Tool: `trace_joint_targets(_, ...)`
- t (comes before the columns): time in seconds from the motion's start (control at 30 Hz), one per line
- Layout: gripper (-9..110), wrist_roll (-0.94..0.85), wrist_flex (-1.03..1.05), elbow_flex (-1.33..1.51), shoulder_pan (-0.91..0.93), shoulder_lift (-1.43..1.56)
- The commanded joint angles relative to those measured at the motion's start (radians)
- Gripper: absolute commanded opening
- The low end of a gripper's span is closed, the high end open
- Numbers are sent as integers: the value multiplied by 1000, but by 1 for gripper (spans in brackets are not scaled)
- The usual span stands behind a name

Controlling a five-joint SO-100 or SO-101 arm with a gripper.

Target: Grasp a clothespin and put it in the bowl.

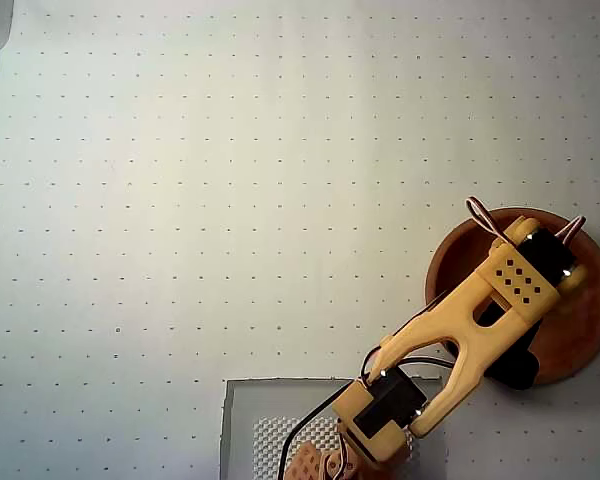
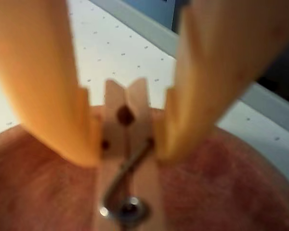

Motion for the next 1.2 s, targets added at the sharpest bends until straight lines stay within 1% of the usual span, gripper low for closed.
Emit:
trace_joint_targets(0.0, -3, -11, -34, -25, 8, 60)
trace_joint_targets(0.27, -3, -9, -40, -28, 14, -21)
trace_joint_targets(0.77, -3, -6, -52, -31, -51, -215)
trace_joint_targets(1.0, -3, 2, -149, -69, -55, -310)
trace_joint_targets(1.17, -3, -3, -163, -74, -54, -342)
